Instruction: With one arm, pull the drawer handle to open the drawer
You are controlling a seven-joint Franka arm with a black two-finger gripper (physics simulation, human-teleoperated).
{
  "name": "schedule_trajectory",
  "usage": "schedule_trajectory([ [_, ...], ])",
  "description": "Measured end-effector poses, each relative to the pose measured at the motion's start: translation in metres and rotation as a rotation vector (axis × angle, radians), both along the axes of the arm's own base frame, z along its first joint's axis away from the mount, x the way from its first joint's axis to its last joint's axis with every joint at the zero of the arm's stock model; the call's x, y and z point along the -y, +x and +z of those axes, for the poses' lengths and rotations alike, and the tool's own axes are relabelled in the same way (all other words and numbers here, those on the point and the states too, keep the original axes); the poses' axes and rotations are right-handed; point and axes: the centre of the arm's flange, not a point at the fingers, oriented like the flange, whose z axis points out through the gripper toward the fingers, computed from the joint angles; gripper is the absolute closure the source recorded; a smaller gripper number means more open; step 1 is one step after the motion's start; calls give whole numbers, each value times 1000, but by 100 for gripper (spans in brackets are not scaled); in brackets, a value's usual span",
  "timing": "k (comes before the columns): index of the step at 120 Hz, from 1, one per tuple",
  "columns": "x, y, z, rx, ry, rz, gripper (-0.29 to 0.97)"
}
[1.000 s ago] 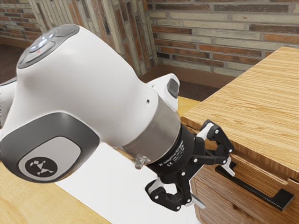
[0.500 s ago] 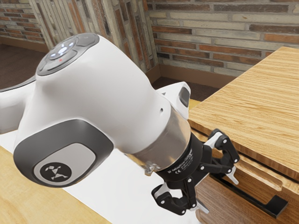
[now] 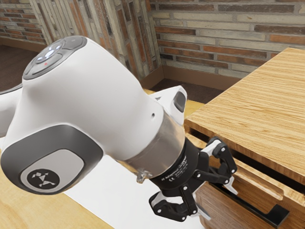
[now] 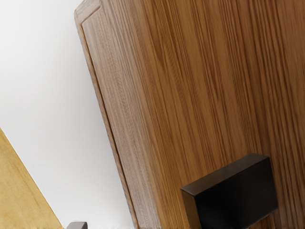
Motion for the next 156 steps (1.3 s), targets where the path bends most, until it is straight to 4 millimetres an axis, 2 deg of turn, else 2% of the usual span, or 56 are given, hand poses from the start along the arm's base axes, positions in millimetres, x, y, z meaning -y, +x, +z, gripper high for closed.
schedule_trajectory([
  [28, -7, -18, -8, -20, -7, -11, 38],
  [85, -21, -59, -10, -44, -52, -27, 38],
  [112, -13, -74, -14, -56, -59, -37, 38],
  [140, -18, -108, -12, -34, -77, -46, 38],
  [156, -28, -126, -14, -27, -89, -41, 38],
])
